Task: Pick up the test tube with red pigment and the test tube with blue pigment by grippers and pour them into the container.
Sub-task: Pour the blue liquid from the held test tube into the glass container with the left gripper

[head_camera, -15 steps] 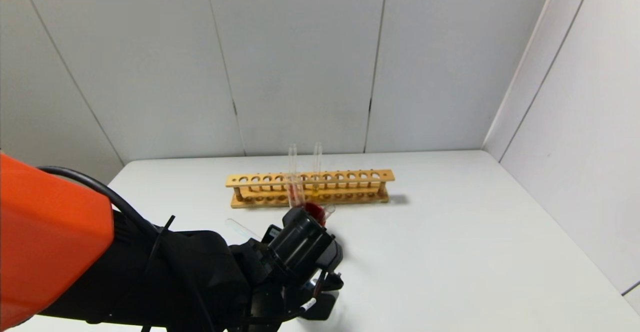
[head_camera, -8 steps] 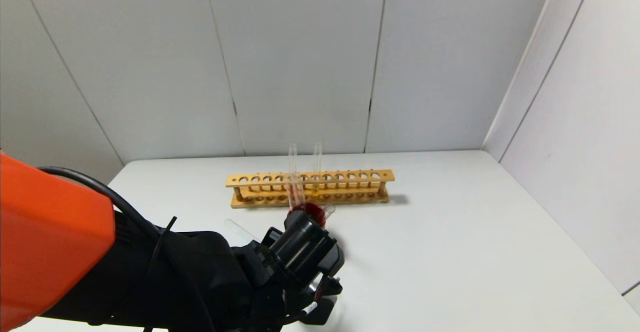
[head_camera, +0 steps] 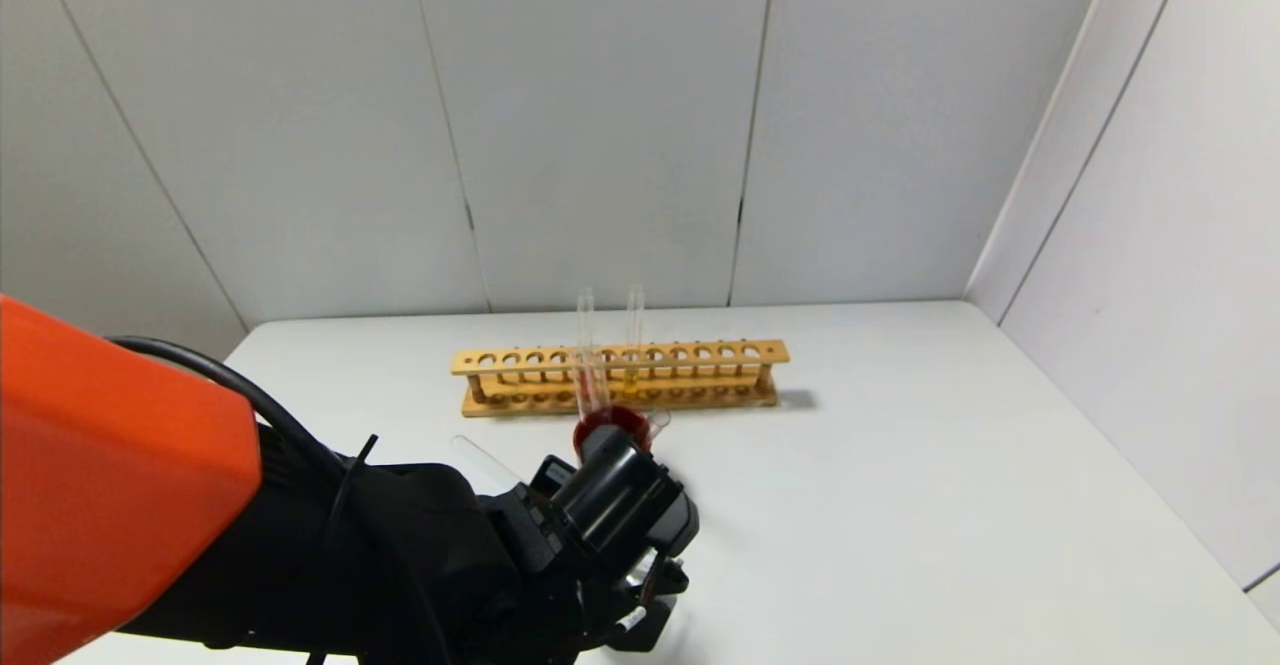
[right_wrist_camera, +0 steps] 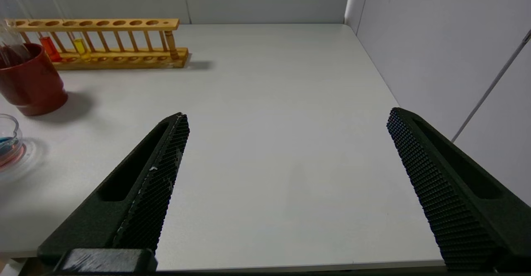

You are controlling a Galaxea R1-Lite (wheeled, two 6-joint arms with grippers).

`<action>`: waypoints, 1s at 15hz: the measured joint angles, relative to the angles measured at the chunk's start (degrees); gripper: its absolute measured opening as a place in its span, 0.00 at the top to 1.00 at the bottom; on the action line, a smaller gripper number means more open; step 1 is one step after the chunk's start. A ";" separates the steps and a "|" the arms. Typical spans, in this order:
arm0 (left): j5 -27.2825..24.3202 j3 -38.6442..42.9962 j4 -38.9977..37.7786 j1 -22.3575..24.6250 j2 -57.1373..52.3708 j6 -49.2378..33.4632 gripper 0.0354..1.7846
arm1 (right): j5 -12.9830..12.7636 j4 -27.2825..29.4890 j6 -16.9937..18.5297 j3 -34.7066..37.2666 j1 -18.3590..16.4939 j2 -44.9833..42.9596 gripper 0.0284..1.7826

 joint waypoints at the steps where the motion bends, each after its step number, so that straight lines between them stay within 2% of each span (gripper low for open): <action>1: 0.35 -0.11 0.00 0.00 0.11 0.24 0.85 | 0.00 0.00 0.00 0.00 0.00 0.00 0.02; 15: 2.54 -2.50 1.87 -0.24 1.40 2.93 0.85 | 0.00 -0.02 0.00 0.00 0.00 0.00 0.02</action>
